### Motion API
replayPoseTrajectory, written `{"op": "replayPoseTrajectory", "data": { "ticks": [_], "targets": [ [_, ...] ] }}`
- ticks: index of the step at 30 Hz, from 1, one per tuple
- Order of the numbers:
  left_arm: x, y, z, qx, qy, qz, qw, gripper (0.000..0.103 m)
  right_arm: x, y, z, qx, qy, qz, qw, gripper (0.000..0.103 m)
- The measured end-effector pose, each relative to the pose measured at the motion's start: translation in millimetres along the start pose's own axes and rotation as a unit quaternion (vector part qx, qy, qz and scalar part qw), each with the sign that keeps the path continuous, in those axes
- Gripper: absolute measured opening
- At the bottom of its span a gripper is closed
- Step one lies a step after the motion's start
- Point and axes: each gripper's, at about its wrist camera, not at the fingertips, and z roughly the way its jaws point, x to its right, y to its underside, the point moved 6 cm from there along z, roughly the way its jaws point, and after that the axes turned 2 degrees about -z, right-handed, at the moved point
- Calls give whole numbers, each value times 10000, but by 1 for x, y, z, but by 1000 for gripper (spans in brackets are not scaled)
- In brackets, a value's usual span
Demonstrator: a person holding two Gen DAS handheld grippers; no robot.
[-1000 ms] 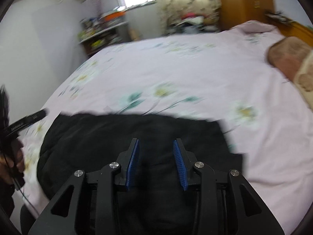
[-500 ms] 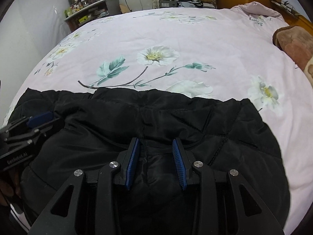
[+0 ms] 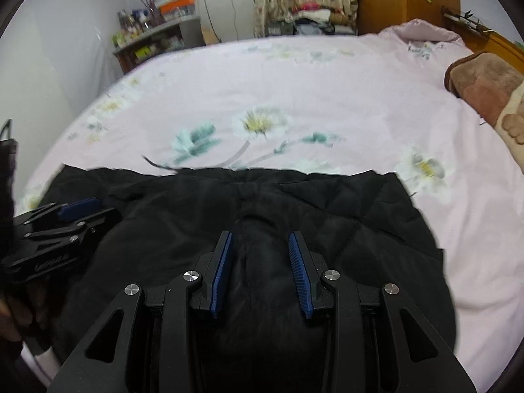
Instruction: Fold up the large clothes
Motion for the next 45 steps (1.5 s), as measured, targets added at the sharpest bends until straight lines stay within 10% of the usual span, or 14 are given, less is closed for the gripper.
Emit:
{"op": "replayPoseTrajectory", "data": {
  "ticks": [15,20,26,45],
  "targets": [
    [11,27,-4,-196,101,85,9997,58,48,46,0,-212,430,170,9987,35],
    [-50,14,-44,354,-460,43,9983,58,55,34,-31,179,523,254,9981,35],
    [-129,31,-25,132,-739,-760,9943,59,76,39,3,-93,706,366,9968,35],
    [-127,45,11,127,-863,-757,9933,60,87,53,35,-244,841,351,9955,35]
  ]
}}
